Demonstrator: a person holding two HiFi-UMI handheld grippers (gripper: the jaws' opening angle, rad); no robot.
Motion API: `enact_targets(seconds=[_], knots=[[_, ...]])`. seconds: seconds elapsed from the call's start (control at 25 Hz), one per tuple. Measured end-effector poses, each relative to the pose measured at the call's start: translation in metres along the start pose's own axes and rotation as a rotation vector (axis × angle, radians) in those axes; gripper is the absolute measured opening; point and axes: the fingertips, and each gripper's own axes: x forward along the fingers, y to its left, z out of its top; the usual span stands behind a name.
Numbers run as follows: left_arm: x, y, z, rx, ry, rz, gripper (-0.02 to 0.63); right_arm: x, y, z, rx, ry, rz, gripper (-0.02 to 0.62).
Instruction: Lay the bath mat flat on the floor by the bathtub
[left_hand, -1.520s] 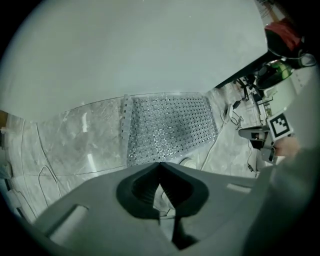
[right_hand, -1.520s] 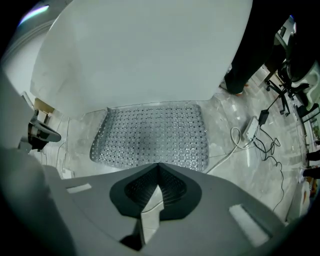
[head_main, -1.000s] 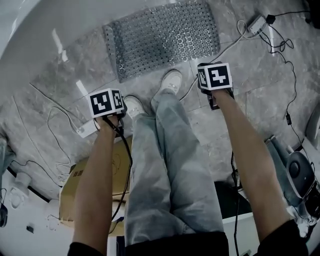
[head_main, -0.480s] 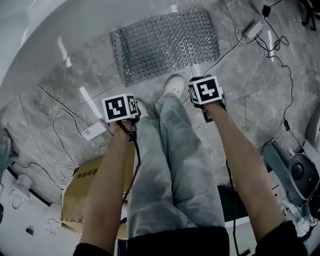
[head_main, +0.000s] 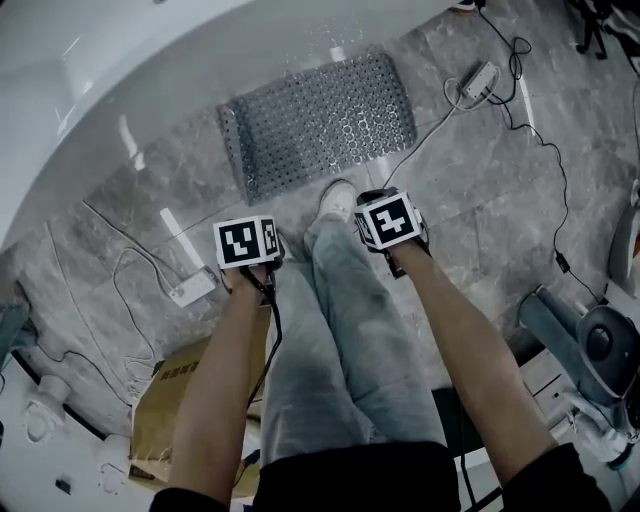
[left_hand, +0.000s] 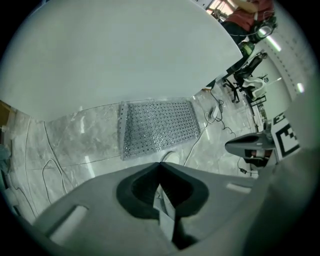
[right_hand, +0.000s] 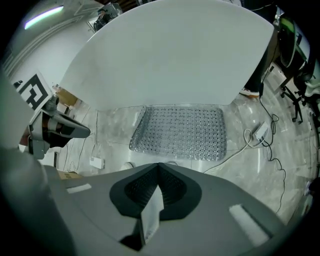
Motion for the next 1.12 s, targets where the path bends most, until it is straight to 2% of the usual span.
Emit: enact_targets(seconds=[0.24, 0.4, 0.56, 0.92, 1.12], knots=[[-0.025, -0.004, -0.013, -0.012, -0.004, 0.035, 0.005, -0.034, -0.009, 0.006, 0.028, -0.085, -0.013, 0.008], [-0.044, -0.023, -0.01, -0.025, -0.027, 0.016, 0.005, -0.069, -0.018, 0.019, -0.031, -0.166, -0.053, 0.008], [-0.071, -0.049, 0.0, -0.004, -0.069, -0.003, 0.005, -0.109, -0.011, 0.032, -0.081, -0.249, -0.057, 0.008], [-0.119, -0.093, 0.036, 0.049, -0.162, -0.027, 0.005, -0.169, -0.007, 0.067, -0.009, -0.393, -0.044, 0.008], [-0.156, -0.105, 0.059, 0.07, -0.244, -0.03, 0.005, -0.203, -0.006, 0.084, 0.012, -0.453, -0.051, 0.008]])
